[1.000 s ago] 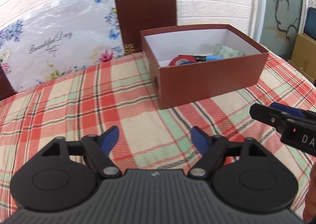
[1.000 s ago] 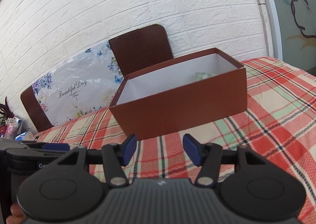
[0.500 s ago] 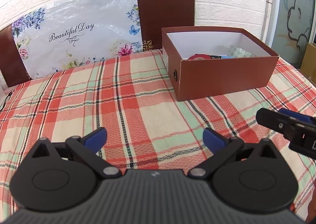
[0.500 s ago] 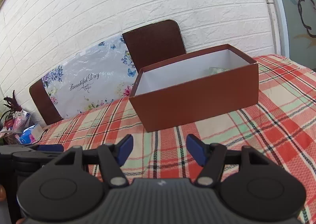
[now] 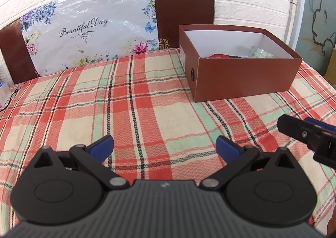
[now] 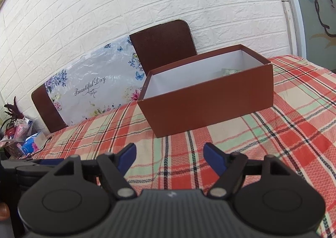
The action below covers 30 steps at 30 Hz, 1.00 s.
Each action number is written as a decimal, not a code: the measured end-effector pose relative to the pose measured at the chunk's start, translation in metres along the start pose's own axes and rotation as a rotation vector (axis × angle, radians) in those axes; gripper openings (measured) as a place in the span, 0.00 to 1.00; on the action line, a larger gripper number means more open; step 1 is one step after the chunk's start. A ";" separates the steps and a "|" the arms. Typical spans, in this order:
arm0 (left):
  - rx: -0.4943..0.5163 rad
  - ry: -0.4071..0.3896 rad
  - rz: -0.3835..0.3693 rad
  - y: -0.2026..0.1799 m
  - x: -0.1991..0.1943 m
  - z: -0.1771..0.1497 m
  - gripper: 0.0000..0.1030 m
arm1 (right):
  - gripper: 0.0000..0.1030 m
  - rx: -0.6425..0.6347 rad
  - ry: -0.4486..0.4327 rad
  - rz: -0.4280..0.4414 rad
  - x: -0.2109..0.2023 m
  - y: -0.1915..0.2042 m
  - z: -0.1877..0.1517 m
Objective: Organize objects
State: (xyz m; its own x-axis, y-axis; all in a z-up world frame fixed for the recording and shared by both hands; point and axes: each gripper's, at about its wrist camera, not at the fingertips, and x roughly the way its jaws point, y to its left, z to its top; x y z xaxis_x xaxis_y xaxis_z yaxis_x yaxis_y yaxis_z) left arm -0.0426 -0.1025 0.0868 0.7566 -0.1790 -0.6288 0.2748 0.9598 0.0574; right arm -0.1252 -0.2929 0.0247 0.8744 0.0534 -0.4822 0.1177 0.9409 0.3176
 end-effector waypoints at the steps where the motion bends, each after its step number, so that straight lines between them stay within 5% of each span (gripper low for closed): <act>1: 0.001 -0.003 0.007 0.000 0.000 -0.001 1.00 | 0.72 0.003 0.004 0.001 0.001 0.000 -0.001; 22: 0.038 0.042 0.040 -0.007 0.007 -0.004 1.00 | 0.77 0.027 0.048 -0.002 0.011 -0.004 -0.008; 30: 0.042 0.059 0.050 -0.008 0.008 -0.005 1.00 | 0.89 0.002 0.096 -0.007 0.019 -0.002 -0.013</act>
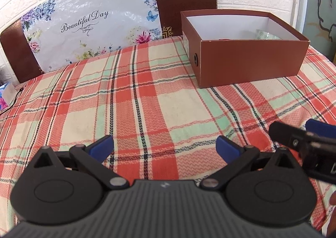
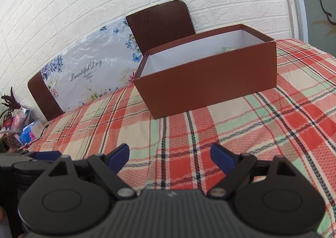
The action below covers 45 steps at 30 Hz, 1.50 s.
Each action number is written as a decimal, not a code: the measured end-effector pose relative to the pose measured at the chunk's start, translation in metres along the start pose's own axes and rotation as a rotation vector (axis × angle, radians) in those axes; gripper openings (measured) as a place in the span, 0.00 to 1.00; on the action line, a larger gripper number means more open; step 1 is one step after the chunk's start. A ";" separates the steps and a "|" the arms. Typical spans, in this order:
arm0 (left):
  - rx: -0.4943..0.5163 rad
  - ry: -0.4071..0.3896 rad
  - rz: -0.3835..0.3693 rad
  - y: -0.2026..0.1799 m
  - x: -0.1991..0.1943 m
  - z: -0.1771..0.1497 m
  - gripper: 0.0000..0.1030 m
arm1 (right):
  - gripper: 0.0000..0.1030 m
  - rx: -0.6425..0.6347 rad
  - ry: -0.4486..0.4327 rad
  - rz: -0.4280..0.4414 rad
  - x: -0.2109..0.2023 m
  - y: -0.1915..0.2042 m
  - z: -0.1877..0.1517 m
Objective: Organize objects
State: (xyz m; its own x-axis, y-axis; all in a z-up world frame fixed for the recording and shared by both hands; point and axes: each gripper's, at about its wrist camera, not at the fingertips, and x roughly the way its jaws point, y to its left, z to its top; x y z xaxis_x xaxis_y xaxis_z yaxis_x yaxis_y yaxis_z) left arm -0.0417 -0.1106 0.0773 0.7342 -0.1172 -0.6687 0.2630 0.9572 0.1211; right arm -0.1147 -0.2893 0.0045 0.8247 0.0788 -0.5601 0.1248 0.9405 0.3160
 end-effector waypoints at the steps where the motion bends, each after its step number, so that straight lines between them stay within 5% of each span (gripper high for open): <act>1: -0.002 -0.001 0.002 0.000 0.000 0.000 1.00 | 0.92 -0.005 0.011 -0.001 0.002 0.001 -0.001; 6: 0.005 -0.004 0.031 0.000 -0.001 0.000 1.00 | 1.00 -0.017 0.039 -0.017 0.008 0.001 -0.004; 19: -0.013 -0.056 0.077 0.005 -0.007 0.001 1.00 | 1.00 -0.042 0.054 -0.069 0.012 0.002 -0.006; 45: -0.016 0.018 0.058 0.006 0.000 -0.001 1.00 | 1.00 -0.027 0.055 -0.051 0.015 -0.003 -0.010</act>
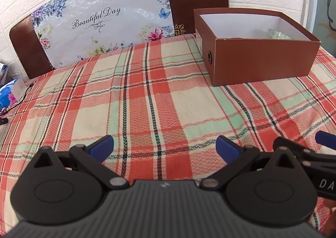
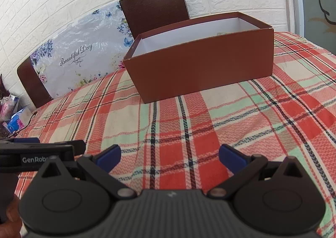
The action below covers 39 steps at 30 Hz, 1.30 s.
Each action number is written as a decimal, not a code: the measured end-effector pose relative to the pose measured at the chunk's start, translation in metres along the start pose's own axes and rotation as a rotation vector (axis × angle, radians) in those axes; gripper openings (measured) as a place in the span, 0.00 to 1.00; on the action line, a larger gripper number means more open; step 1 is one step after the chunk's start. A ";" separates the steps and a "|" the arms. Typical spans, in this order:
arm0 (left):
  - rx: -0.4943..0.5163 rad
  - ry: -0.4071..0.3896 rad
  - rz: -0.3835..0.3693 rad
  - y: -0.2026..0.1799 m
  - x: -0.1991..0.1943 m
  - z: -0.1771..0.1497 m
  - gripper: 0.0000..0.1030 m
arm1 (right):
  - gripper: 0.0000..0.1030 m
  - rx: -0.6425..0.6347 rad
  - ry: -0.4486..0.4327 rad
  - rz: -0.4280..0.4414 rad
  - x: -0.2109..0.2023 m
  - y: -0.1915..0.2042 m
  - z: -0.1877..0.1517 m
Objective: Organize objects
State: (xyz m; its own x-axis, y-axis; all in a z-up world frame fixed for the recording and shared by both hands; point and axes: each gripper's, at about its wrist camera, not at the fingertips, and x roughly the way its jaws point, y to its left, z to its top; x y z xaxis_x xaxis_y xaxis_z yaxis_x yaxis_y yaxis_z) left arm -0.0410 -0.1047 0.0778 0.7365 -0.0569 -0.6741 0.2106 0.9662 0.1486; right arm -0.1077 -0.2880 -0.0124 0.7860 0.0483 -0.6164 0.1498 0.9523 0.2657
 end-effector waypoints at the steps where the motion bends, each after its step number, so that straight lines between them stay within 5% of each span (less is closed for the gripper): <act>1: 0.001 0.001 -0.001 0.000 0.000 0.000 1.00 | 1.00 0.003 -0.001 0.001 0.000 0.000 0.000; 39: -0.039 0.052 -0.033 0.005 0.007 -0.004 1.00 | 1.00 -0.029 -0.079 -0.018 -0.008 0.006 -0.003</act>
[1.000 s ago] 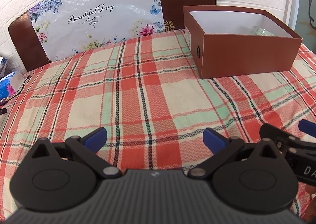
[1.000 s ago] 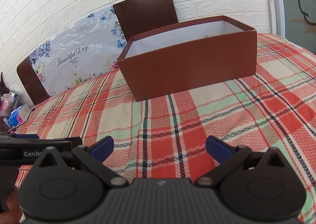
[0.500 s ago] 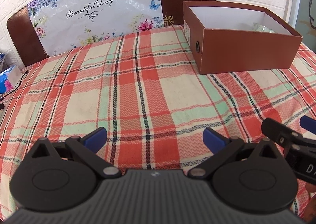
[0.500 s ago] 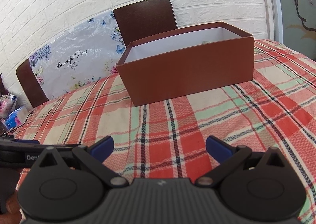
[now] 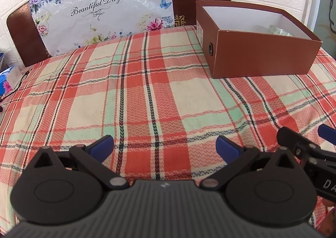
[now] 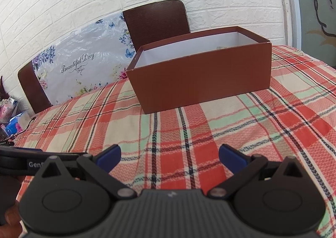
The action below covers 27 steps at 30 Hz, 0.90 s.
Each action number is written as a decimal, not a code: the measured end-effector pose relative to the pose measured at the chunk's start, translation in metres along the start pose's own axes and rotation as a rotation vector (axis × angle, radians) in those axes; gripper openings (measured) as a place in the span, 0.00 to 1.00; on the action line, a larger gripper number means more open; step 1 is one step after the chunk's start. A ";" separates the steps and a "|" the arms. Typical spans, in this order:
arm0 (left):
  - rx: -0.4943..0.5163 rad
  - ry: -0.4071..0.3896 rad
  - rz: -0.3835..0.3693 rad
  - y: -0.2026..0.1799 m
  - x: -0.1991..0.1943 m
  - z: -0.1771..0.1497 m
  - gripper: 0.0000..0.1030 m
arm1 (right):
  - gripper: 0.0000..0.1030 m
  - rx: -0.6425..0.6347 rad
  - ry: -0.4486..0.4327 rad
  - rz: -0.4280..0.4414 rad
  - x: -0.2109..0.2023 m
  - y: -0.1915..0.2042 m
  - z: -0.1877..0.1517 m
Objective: Organize objects
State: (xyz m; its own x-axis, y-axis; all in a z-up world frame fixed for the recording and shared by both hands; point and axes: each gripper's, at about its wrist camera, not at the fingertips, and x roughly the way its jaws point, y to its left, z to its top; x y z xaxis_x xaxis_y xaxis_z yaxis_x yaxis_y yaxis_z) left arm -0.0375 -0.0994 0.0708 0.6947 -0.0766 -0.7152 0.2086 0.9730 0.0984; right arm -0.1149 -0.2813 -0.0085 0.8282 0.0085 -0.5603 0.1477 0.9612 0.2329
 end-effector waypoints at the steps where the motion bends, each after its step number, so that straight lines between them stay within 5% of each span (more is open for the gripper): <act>1: -0.001 0.003 -0.001 0.000 0.001 0.000 1.00 | 1.00 -0.001 0.001 0.000 0.000 0.000 0.000; 27: -0.026 0.023 -0.024 0.005 0.003 0.000 1.00 | 1.00 -0.010 -0.008 -0.012 0.001 0.004 -0.001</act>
State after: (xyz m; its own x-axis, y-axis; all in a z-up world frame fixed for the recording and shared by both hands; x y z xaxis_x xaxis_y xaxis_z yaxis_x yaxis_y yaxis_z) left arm -0.0341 -0.0945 0.0694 0.6738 -0.0957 -0.7327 0.2070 0.9763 0.0629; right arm -0.1135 -0.2768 -0.0089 0.8311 -0.0049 -0.5561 0.1520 0.9639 0.2187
